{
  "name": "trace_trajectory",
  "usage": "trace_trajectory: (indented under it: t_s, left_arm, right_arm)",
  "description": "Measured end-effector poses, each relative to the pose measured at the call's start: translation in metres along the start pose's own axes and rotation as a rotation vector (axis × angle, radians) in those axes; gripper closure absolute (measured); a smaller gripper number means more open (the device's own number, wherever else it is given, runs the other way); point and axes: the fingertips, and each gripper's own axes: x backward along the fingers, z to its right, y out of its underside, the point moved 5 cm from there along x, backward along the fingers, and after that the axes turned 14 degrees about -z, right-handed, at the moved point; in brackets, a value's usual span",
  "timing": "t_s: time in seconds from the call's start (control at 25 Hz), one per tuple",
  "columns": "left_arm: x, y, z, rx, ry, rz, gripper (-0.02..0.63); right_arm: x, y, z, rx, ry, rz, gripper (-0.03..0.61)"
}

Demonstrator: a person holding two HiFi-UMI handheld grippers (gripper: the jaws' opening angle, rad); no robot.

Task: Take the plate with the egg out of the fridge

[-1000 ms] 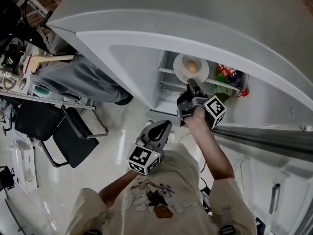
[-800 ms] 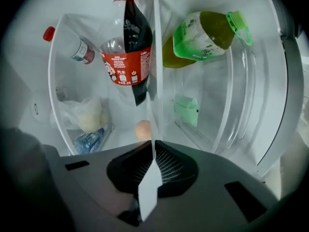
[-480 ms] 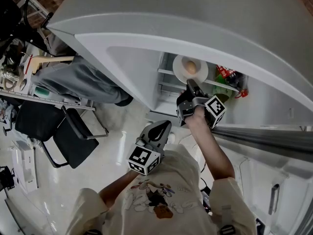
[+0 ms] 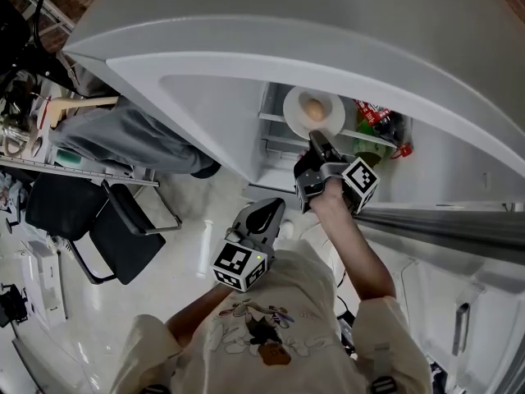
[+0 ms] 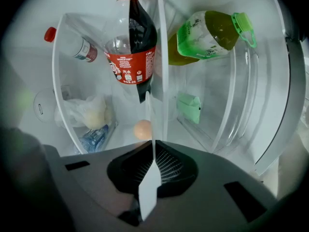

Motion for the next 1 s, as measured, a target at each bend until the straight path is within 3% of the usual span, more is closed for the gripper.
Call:
trace_trajectory:
  t_s: [1.0]
  left_arm:
    - [-0.002, -0.012, -0.009, 0.013, 0.006, 0.016, 0.604]
  right_arm:
    - [0.047, 0.016, -0.016, 0.118, -0.009, -0.064, 0.560]
